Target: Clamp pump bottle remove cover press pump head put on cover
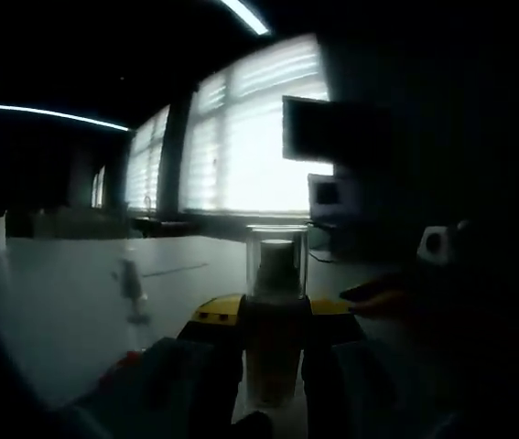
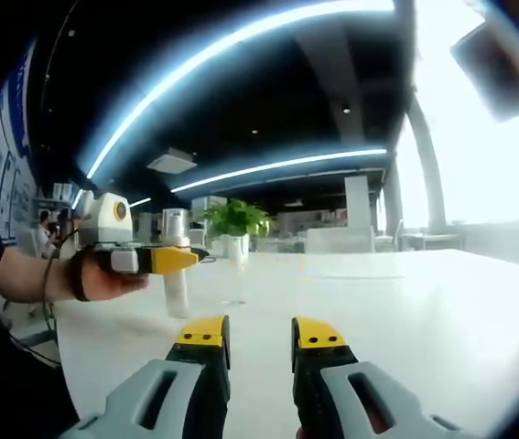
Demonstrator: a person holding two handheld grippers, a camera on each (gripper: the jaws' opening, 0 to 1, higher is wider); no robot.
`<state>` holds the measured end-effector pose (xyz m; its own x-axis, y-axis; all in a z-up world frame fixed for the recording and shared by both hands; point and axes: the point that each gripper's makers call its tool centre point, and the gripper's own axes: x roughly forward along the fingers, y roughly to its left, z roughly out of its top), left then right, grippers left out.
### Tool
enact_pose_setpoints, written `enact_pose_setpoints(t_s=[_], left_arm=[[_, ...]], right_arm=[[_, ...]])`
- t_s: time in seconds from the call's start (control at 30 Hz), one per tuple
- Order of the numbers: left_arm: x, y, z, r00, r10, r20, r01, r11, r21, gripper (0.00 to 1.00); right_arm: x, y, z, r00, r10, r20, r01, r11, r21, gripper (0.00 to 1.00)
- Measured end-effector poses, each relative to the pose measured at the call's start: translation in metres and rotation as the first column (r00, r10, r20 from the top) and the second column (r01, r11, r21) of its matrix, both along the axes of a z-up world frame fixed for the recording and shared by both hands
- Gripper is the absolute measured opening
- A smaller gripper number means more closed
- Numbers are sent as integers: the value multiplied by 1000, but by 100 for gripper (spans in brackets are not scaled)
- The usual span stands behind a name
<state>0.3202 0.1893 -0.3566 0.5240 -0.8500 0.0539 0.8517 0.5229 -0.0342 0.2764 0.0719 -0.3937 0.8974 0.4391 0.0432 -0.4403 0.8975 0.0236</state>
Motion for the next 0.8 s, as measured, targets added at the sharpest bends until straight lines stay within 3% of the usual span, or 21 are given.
enact_pose_setpoints(t_s=[0.17, 0.33, 0.6, 0.67, 0.8], left_arm=[[-9, 8, -13, 1000, 2, 0, -2, 1000, 12, 14], [-21, 7, -15, 999, -24, -36, 22, 999, -43, 14], [-38, 7, -16, 999, -53, -9, 52, 997, -60, 14], [-42, 7, -20, 997, -70, 21, 70, 997, -17, 14], [-47, 8, -26, 997, -68, 20, 68, 998, 8, 14]], right_arm=[[0, -2, 0, 1000, -11, 7, 11, 1000, -5, 21], [0, -2, 0, 1000, -11, 9, 11, 1000, -8, 21], [0, -1, -1, 1000, -10, 5, 10, 1000, -15, 21], [0, -1, -1, 1000, -10, 5, 10, 1000, -15, 21], [0, 0, -1, 1000, -8, 5, 8, 1000, -18, 21]])
